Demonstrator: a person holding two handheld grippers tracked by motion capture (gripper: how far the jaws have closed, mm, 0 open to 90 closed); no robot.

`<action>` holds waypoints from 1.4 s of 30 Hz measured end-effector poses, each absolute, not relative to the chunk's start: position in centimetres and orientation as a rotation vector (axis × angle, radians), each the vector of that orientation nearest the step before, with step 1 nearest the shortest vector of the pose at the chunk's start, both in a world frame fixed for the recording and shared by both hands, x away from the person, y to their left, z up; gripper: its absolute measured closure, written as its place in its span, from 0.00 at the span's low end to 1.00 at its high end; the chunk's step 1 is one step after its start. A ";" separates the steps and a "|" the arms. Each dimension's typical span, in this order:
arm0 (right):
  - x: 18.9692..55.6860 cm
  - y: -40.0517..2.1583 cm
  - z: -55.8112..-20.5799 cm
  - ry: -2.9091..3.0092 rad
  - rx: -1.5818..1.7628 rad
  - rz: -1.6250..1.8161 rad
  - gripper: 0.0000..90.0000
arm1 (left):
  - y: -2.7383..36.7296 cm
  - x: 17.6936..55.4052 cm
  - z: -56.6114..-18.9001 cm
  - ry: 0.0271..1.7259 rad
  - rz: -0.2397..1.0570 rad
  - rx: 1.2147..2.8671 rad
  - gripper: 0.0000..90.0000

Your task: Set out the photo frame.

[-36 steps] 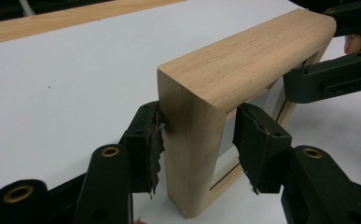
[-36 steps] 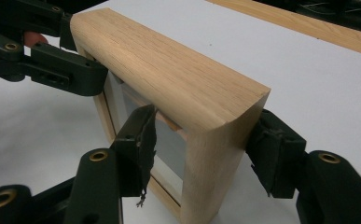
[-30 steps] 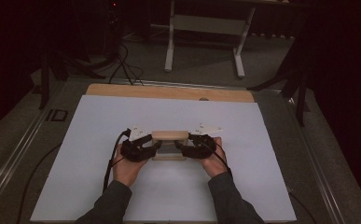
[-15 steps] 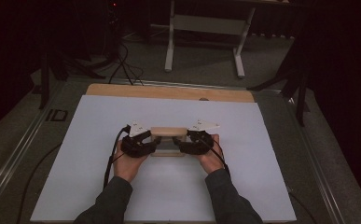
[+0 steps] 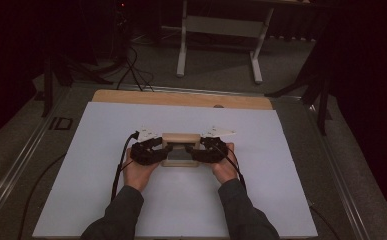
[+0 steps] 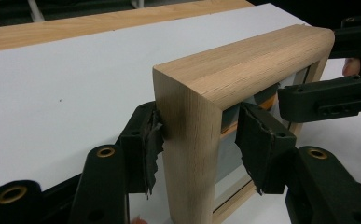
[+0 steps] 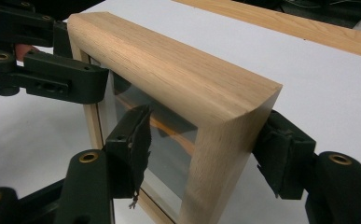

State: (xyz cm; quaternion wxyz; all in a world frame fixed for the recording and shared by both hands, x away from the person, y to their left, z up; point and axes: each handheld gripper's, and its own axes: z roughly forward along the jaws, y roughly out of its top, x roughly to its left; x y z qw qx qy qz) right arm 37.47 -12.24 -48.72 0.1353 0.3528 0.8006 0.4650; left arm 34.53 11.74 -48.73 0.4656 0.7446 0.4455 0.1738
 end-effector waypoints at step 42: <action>37.8 -12.3 -48.9 2.327 1.057 1.332 0.41 | 11.3 35.2 -49.1 1.126 0.361 1.825 0.47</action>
